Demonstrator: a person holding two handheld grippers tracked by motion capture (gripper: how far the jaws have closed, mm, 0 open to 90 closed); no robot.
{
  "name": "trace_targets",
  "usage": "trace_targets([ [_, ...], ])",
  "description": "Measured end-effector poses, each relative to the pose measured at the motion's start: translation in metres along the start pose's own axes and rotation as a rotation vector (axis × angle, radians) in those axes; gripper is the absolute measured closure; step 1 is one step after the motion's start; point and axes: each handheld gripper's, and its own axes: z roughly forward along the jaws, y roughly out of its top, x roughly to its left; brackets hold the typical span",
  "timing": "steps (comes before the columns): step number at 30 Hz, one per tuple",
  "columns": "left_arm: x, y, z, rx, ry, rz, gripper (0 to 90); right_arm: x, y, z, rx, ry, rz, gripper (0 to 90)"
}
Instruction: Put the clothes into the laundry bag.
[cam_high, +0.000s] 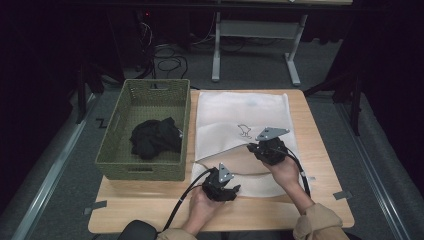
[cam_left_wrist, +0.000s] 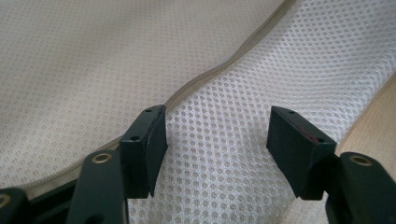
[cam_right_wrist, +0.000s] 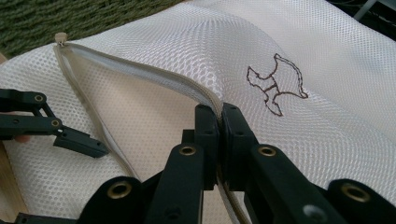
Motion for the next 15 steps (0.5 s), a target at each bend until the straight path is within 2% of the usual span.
trace_targets([
  [15, 0.000, 0.000, 0.000, -0.002, 0.003, 0.002, 38.0, -0.004, 0.019, -0.013, -0.028, -0.024, -0.017, 87.6],
])
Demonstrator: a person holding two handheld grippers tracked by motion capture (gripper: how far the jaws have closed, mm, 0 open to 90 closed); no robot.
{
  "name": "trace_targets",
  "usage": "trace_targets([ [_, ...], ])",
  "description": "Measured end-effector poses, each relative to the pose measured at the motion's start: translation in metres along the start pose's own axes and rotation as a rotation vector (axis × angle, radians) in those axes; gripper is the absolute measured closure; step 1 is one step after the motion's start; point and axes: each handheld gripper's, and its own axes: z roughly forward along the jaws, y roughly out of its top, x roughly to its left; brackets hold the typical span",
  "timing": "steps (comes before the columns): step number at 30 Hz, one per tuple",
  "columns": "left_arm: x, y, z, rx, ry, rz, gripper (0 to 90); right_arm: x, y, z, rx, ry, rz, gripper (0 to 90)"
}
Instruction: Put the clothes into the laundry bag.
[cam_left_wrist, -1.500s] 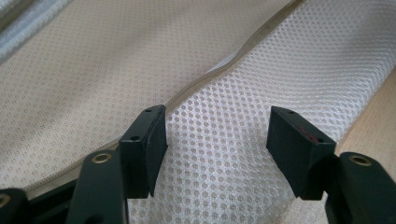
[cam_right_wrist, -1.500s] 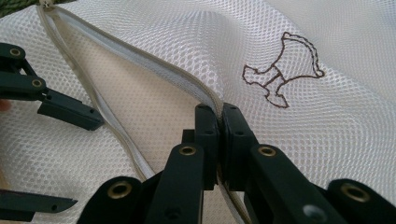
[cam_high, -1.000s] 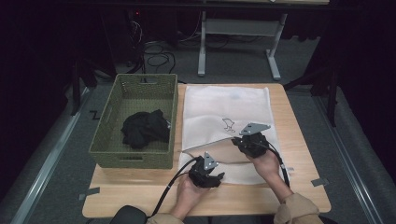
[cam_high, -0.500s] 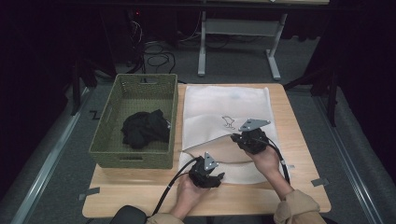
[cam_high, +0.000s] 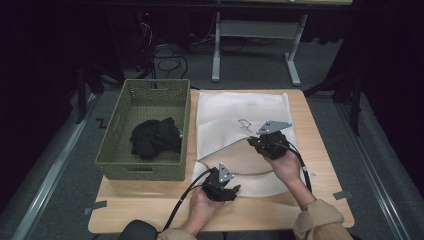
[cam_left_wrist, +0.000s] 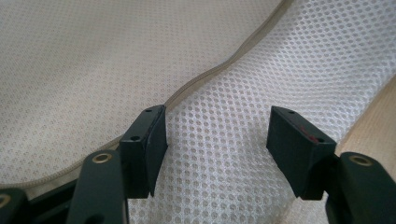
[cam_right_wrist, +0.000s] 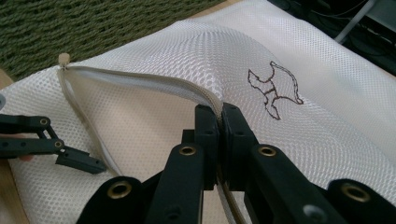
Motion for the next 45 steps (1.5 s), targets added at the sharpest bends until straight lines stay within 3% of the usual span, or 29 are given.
trace_targets([
  [33, -0.002, 0.000, 0.000, 0.008, 0.014, 0.014, 38.3, -0.003, 0.037, -0.013, -0.039, -0.019, -0.014, 87.6],
  [36, -0.002, 0.002, 0.000, 0.022, 0.014, 0.009, 38.3, -0.001, 0.037, -0.011, -0.038, -0.029, -0.027, 87.7],
  [40, -0.003, 0.010, 0.000, 0.077, 0.023, 0.023, 38.3, 0.001, 0.036, -0.010, -0.029, -0.037, -0.035, 87.7],
  [45, -0.003, 0.012, -0.001, 0.092, 0.018, 0.010, 38.4, 0.001, 0.035, -0.010, -0.025, -0.038, -0.039, 87.7],
])
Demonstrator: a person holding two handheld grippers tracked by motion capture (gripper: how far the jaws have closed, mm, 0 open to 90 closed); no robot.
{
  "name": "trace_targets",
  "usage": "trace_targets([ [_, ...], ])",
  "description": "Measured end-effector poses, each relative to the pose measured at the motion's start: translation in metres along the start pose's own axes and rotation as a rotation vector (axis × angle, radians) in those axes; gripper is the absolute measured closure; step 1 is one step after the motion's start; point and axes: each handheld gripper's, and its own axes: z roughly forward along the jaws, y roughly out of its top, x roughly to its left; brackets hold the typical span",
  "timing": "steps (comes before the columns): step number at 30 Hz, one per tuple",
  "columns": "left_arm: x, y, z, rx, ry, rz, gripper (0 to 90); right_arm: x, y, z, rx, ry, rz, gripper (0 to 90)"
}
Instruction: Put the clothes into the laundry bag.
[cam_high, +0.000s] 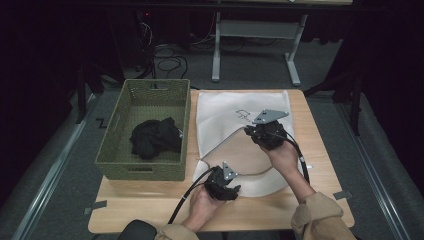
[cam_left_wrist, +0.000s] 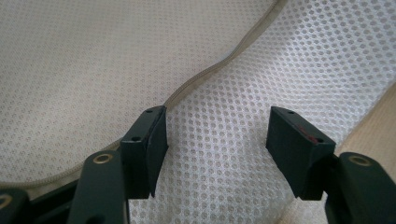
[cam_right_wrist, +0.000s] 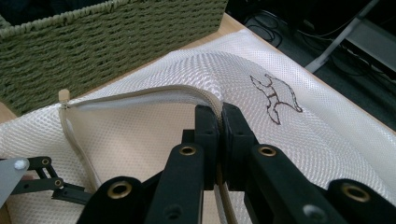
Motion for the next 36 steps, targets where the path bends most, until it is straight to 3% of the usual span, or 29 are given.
trace_targets([
  [5, -0.001, 0.004, -0.006, -0.009, -0.033, -0.020, 38.6, -0.001, -0.001, 0.002, 0.002, -0.007, 0.000, 87.7],
  [18, -0.009, 0.011, -0.023, -0.014, -0.077, 0.014, 38.8, 0.002, 0.000, 0.005, 0.004, -0.004, -0.003, 87.7],
  [23, -0.013, 0.010, -0.027, -0.040, -0.049, 0.082, 38.2, 0.001, -0.002, 0.006, 0.004, -0.005, 0.005, 87.7],
  [27, -0.013, 0.013, -0.035, -0.058, -0.055, 0.093, 38.6, -0.001, -0.005, 0.006, 0.003, -0.002, 0.009, 87.7],
  [32, -0.010, 0.018, -0.043, -0.033, -0.100, 0.076, 36.1, -0.002, -0.007, 0.006, 0.003, -0.001, 0.016, 87.7],
  [36, -0.006, 0.022, -0.054, -0.051, -0.079, 0.085, 34.6, -0.004, -0.008, 0.005, 0.006, -0.002, 0.018, 87.6],
])
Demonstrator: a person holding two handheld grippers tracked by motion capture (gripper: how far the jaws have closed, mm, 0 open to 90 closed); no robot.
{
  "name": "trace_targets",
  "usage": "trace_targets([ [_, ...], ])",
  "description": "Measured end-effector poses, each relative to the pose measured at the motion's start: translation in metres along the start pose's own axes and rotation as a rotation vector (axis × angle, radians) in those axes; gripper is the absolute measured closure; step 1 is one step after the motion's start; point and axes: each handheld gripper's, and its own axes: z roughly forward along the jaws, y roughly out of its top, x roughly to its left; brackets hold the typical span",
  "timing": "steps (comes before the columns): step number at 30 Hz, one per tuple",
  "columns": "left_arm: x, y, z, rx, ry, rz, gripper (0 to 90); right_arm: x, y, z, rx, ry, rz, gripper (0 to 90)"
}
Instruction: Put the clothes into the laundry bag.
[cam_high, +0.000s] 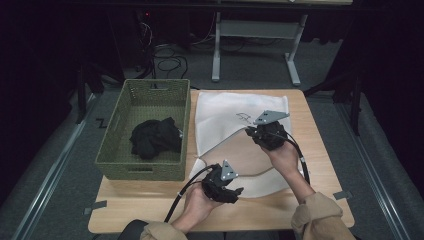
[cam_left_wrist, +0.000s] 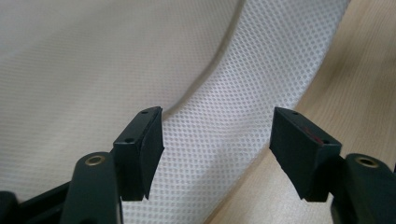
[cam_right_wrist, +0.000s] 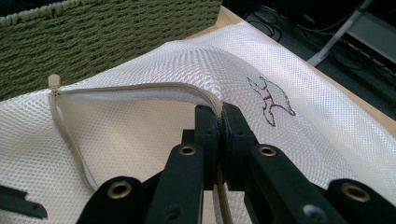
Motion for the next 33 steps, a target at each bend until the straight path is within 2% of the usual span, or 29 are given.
trace_targets([
  [3, 0.004, 0.002, -0.011, -0.019, 0.033, 0.016, 34.7, 0.000, -0.001, 0.001, 0.001, 0.001, -0.001, 87.6],
  [9, 0.013, 0.000, -0.023, -0.025, 0.052, 0.001, 34.7, 0.000, -0.001, 0.000, -0.005, 0.001, -0.003, 87.7],
  [14, 0.018, -0.003, -0.029, -0.046, 0.050, -0.021, 34.9, 0.000, -0.001, 0.000, 0.003, -0.002, -0.001, 87.7],
  [18, 0.020, -0.004, -0.038, -0.076, 0.065, -0.009, 35.9, 0.000, -0.002, -0.001, 0.001, -0.003, -0.003, 87.7],
  [23, 0.026, -0.005, -0.047, -0.093, 0.075, -0.029, 36.6, -0.002, -0.003, 0.000, 0.000, 0.000, 0.001, 87.6],
  [25, 0.030, -0.006, -0.050, -0.094, 0.067, -0.048, 36.8, -0.002, -0.003, -0.001, -0.003, 0.002, -0.002, 87.7],
  [33, 0.036, -0.008, -0.058, -0.106, 0.080, -0.052, 37.2, -0.003, -0.005, -0.001, 0.000, -0.003, 0.003, 87.7],
])
